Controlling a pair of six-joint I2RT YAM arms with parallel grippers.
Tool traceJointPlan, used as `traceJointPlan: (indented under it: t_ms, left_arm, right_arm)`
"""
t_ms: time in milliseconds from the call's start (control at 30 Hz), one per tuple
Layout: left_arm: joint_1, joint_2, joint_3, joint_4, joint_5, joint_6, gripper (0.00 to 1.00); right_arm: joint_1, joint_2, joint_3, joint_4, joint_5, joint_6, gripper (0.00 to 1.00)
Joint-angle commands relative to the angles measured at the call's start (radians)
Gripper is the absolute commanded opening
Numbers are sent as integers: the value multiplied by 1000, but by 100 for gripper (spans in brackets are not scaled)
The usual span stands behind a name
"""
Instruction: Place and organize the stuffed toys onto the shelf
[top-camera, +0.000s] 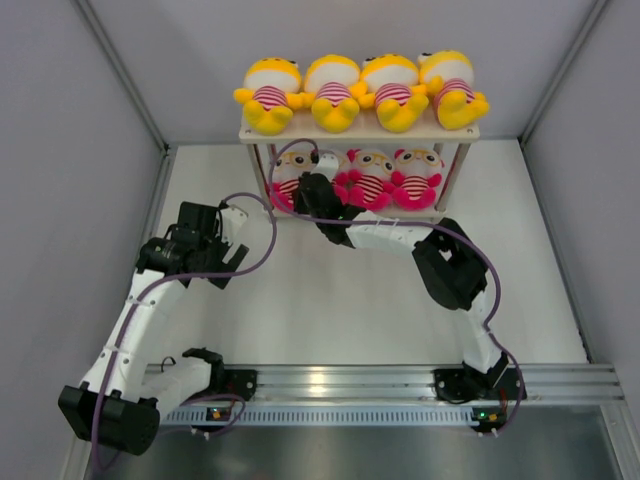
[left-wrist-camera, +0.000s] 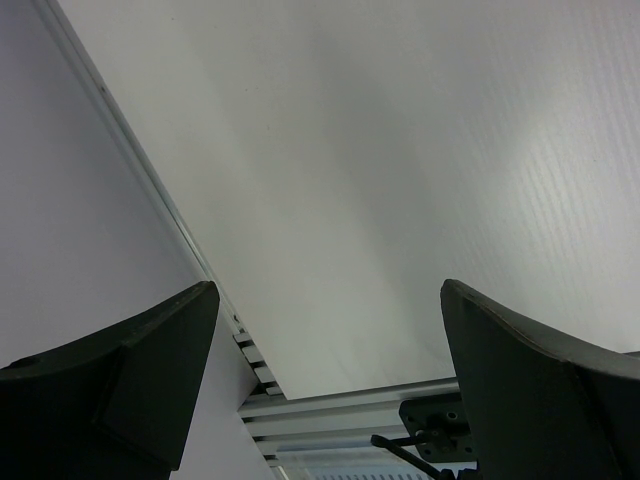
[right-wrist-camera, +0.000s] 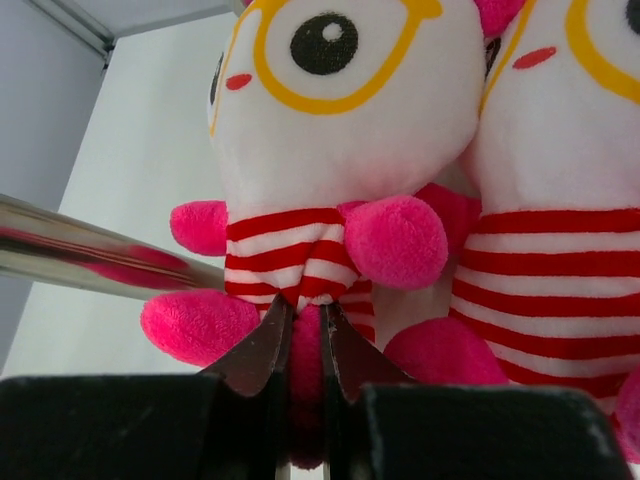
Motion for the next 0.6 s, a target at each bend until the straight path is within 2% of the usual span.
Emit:
traceJointPlan:
  t_ms: [0,33,133,167,233,567]
  left_arm:
    - [4,-4,13,36,12,-21,99]
    - [4,-6,12,36,12,-21,99]
    - [4,-6,12,36,12,-21,99]
    - [4,-9,12,36,13,-21,99]
    - [4,-7,10,36,13,-21,99]
    - [6,-9,10,35,19,-18,99]
  right_arm:
    - [-18,7,25,65,50,93,0]
    - [-18,12,27,65,52,102,1]
    - [-18,18,27,65,50,100,18]
    - [-18,13,24,67,37,96,34]
    - [-16,-3,17,65,30,73,50]
    - [33,-183,-98,151,78,-136,68]
